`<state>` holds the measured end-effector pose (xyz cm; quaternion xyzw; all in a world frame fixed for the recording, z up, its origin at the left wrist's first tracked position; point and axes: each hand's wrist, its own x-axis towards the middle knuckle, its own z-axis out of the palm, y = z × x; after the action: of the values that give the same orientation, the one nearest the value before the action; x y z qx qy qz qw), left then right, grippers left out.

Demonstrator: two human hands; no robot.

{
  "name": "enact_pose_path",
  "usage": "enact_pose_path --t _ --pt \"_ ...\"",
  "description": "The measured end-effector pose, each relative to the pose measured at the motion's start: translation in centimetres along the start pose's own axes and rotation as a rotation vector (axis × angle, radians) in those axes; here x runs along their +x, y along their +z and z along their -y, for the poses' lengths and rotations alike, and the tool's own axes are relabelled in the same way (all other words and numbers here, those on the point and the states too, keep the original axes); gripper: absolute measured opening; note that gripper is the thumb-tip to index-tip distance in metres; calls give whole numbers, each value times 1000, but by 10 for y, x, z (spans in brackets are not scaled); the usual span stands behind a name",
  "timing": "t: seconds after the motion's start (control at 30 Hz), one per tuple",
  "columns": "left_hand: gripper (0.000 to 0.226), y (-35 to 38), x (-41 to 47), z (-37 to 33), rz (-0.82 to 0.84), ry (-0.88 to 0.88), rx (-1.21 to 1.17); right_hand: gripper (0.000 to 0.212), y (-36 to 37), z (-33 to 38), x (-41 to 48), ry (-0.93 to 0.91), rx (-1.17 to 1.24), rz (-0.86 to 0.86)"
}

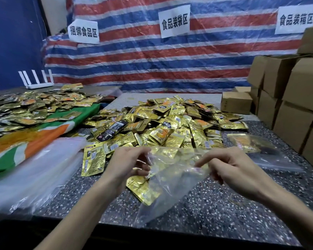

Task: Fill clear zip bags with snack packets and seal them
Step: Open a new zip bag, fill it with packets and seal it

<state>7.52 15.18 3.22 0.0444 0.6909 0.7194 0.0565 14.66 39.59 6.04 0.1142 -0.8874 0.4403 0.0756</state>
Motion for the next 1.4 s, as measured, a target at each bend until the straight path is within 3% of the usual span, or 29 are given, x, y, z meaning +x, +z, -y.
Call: enact_pose_path --t 0.17,0.23,0.27,0.37,0.43,0.57,0.7,0.77,0.87,1.07,1.13,1.23,1.4 --pt "37 -11 9 22 169 54 108 20 -12 1 -6 -91 -225 118" --pt "22 -19 12 39 188 121 383 11 -13 1 -6 -179 -236 78" --pt "27 -25 14 46 209 156 627 13 -13 0 -5 -222 -234 43" --pt "74 -38 14 66 364 220 1237 11 -14 -1 -4 -288 -235 -14" --pt "84 -41 13 73 445 271 1356 6 -15 -3 -2 -309 -240 -9" --pt "77 -41 10 77 461 344 1482 11 -18 -8 0 -306 -320 -69" --pt "55 -38 9 73 486 434 1473 17 -20 -9 1 -410 -471 -138" --pt "50 -37 11 71 510 434 1515 10 -20 -12 2 -497 -498 -92" --pt "42 -31 13 67 503 453 1569 7 -21 -15 3 -480 -436 -1" --pt "89 -29 23 73 453 412 1538 9 -27 -10 0 -449 -326 88" --pt "85 -30 21 69 376 383 1493 6 -30 -6 -2 -422 -292 149" --pt "40 -32 15 55 169 357 1228 5 -33 -4 -5 -355 -282 196" --pt "19 -37 10 13 -203 296 487 18 -32 0 -3 -315 -314 165"
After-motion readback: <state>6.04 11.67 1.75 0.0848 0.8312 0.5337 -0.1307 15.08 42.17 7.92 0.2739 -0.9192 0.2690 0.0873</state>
